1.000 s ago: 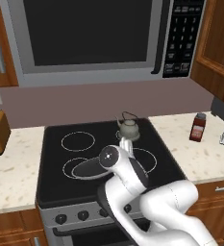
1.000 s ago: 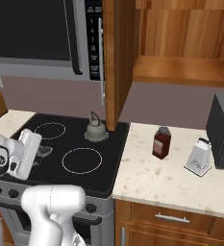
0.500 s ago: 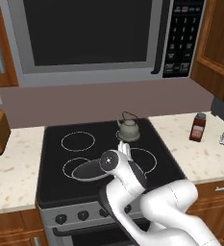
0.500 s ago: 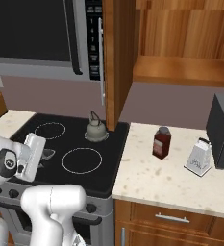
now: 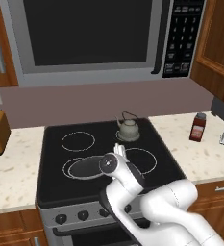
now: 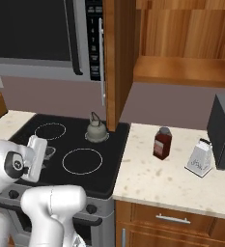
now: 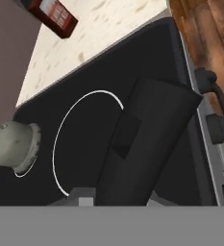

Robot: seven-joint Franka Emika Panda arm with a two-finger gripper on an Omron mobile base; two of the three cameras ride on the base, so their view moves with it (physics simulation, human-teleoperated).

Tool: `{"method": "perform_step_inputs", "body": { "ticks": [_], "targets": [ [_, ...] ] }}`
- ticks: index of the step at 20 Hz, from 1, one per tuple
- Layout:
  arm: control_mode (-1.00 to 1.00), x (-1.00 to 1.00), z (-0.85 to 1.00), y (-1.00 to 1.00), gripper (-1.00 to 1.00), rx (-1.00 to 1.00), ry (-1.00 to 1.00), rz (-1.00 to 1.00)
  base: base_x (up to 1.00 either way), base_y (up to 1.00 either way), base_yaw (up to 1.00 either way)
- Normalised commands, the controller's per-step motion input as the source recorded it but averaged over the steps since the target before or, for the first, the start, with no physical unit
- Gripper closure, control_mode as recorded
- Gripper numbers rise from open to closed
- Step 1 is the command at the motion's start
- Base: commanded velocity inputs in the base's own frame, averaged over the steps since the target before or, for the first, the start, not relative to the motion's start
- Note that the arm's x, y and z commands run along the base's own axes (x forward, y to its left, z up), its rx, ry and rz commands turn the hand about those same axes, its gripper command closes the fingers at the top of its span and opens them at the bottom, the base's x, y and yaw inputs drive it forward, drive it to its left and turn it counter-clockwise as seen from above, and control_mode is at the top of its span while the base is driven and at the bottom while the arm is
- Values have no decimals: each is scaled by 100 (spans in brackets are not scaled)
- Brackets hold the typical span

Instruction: Pick the pan from the cabinet and place it on the stove. Then turn on the stove burner for the pan.

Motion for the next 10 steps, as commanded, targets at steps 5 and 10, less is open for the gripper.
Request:
{"method": "perform_step_inputs", "body": {
  "ticks": [5, 10],
  "targets": [
    [-100, 22, -14, 21, 100, 0, 0, 0, 0, 0, 0],
    [-100, 19, -10, 25, 100, 0, 2, 0, 0, 0, 0]
  ]
}}
